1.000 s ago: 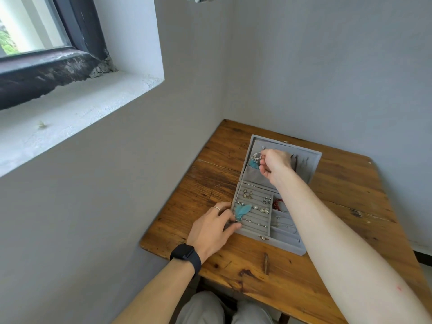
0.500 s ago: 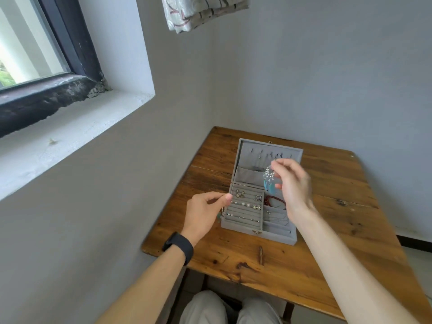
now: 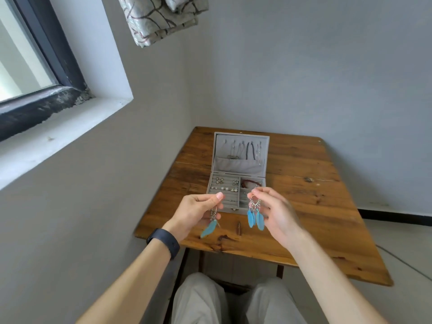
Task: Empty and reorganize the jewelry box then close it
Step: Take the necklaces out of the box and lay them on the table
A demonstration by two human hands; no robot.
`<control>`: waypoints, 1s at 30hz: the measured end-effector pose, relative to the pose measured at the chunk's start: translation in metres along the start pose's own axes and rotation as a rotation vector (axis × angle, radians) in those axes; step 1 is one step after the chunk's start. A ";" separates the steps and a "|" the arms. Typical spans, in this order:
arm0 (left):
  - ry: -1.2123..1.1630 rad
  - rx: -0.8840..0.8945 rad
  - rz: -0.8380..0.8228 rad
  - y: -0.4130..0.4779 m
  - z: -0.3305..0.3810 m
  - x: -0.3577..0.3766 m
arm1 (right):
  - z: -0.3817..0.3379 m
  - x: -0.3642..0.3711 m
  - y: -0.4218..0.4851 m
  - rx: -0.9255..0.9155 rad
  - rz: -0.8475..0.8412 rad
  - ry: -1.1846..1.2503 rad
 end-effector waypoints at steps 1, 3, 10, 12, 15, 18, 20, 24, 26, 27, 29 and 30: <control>-0.003 -0.023 0.001 -0.001 -0.003 0.000 | 0.005 0.000 -0.002 0.038 -0.015 0.014; 0.029 -0.058 0.023 -0.002 -0.007 -0.003 | 0.013 -0.003 -0.004 0.077 -0.038 -0.012; 0.106 -0.066 0.000 -0.003 -0.012 -0.012 | 0.031 -0.004 -0.008 0.109 -0.085 -0.149; 0.109 -0.071 -0.006 -0.003 -0.016 -0.013 | 0.036 -0.003 -0.009 0.125 -0.108 -0.153; 0.114 -0.078 -0.020 -0.003 -0.022 -0.014 | 0.042 -0.001 -0.009 0.128 -0.113 -0.163; 0.101 -0.090 -0.063 -0.005 -0.026 -0.015 | 0.046 0.006 -0.009 0.117 -0.117 -0.162; 0.103 -0.102 -0.075 -0.006 -0.030 -0.018 | 0.047 0.012 -0.010 0.104 -0.138 -0.164; 0.115 -0.118 -0.085 -0.011 -0.037 -0.029 | 0.049 0.029 -0.013 0.101 -0.196 -0.158; 0.125 -0.112 -0.072 -0.013 -0.040 -0.038 | 0.050 0.036 -0.014 0.102 -0.218 -0.158; 0.132 -0.110 -0.060 -0.014 -0.042 -0.043 | 0.050 0.040 -0.014 0.099 -0.230 -0.160; 0.132 -0.113 -0.024 -0.016 -0.046 -0.055 | 0.049 0.048 -0.014 0.098 -0.259 -0.163; 0.123 -0.113 -0.005 -0.017 -0.048 -0.062 | 0.049 0.052 -0.014 0.098 -0.273 -0.164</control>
Point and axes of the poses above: each hand's wrist, its own y-axis towards the middle knuckle, its own x-axis out of the palm, z = x × y, the point moved 8 cm from there along y, towards the middle knuckle, and after that the axes turned 13 degrees about -x, right-handed, at the moved point
